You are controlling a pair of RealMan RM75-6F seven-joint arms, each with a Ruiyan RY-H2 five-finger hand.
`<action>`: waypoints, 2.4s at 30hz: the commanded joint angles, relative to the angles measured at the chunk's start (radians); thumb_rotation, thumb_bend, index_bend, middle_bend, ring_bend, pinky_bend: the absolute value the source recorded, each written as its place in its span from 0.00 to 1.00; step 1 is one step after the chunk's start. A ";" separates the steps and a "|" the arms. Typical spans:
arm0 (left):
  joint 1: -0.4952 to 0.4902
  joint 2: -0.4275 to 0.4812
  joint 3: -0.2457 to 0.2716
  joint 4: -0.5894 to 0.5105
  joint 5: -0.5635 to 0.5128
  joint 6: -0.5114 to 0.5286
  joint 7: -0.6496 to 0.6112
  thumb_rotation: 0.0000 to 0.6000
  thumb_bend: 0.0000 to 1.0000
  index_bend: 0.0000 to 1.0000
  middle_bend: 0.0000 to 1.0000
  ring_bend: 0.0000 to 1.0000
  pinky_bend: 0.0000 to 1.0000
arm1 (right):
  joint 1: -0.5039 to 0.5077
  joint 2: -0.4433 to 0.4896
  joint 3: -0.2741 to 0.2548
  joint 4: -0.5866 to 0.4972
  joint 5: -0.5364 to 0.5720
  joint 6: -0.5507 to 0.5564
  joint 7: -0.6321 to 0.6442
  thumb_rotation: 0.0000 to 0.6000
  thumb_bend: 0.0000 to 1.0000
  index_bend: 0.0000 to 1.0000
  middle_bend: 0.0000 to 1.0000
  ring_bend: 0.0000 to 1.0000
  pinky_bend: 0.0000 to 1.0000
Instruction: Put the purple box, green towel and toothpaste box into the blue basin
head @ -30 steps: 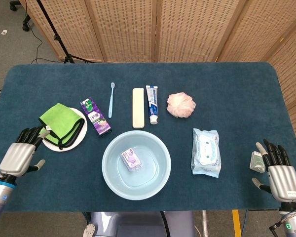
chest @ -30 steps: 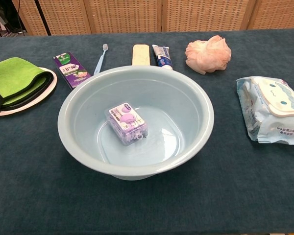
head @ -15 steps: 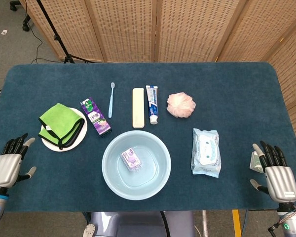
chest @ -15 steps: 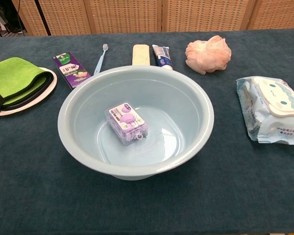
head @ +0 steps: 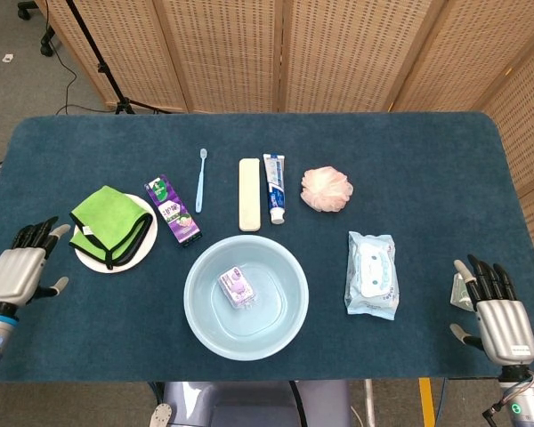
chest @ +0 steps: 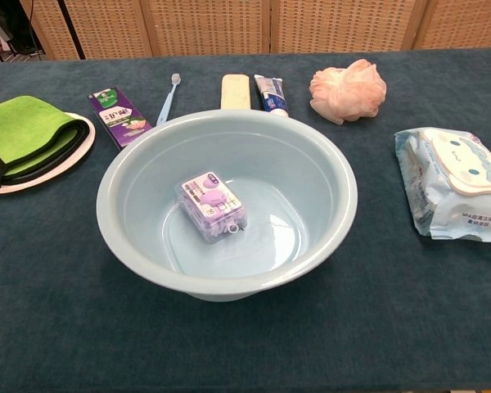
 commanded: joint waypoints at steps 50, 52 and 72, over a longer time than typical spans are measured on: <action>-0.435 -0.263 0.096 0.261 -0.607 -0.265 0.493 1.00 0.30 0.01 0.00 0.00 0.09 | -0.003 0.009 0.006 0.008 0.004 0.008 0.047 1.00 0.09 0.00 0.00 0.00 0.00; -0.430 -0.277 0.094 0.273 -0.599 -0.249 0.492 1.00 0.31 0.05 0.00 0.00 0.11 | -0.003 0.010 0.006 0.008 0.004 0.009 0.049 1.00 0.09 0.00 0.00 0.00 0.00; -0.346 -0.401 0.042 0.400 -0.395 -0.035 0.444 1.00 0.43 0.65 0.35 0.36 0.41 | -0.005 0.012 0.005 0.007 0.002 0.011 0.053 1.00 0.09 0.00 0.00 0.00 0.00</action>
